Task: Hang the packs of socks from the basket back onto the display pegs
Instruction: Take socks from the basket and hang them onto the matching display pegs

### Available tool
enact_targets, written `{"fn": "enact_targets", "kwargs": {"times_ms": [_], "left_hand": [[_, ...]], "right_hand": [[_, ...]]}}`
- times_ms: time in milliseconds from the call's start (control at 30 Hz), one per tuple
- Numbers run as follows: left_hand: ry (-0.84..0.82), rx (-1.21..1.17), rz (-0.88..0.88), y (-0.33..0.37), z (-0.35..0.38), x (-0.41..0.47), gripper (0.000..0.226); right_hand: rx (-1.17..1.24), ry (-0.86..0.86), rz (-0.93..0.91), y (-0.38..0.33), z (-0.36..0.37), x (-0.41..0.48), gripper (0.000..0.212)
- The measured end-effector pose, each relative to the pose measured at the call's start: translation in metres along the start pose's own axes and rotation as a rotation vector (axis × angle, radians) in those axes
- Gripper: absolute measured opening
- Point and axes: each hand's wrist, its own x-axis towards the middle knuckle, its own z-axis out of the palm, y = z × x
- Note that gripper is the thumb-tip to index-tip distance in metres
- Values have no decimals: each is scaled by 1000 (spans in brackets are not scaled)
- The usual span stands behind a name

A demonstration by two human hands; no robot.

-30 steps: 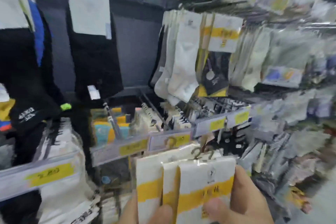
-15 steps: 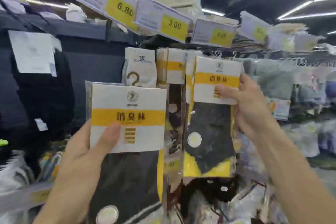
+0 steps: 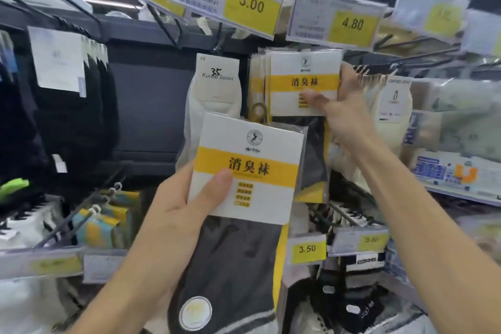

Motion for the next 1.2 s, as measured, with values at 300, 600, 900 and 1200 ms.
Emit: {"fn": "enact_targets", "kwargs": {"times_ms": [300,600,900,1200], "left_hand": [[0,-2,-50,-27,9,11,28],[78,-77,11,-23,30,29,29],[95,550,99,-39,47,40,18],[101,1329,11,-52,34,24,57]], "right_hand": [[-114,-143,-34,15,0,-3,55],[278,212,-145,-31,-12,-72,46],[299,65,45,-21,-24,-60,43],[118,150,-36,-10,-3,-13,43]]}}
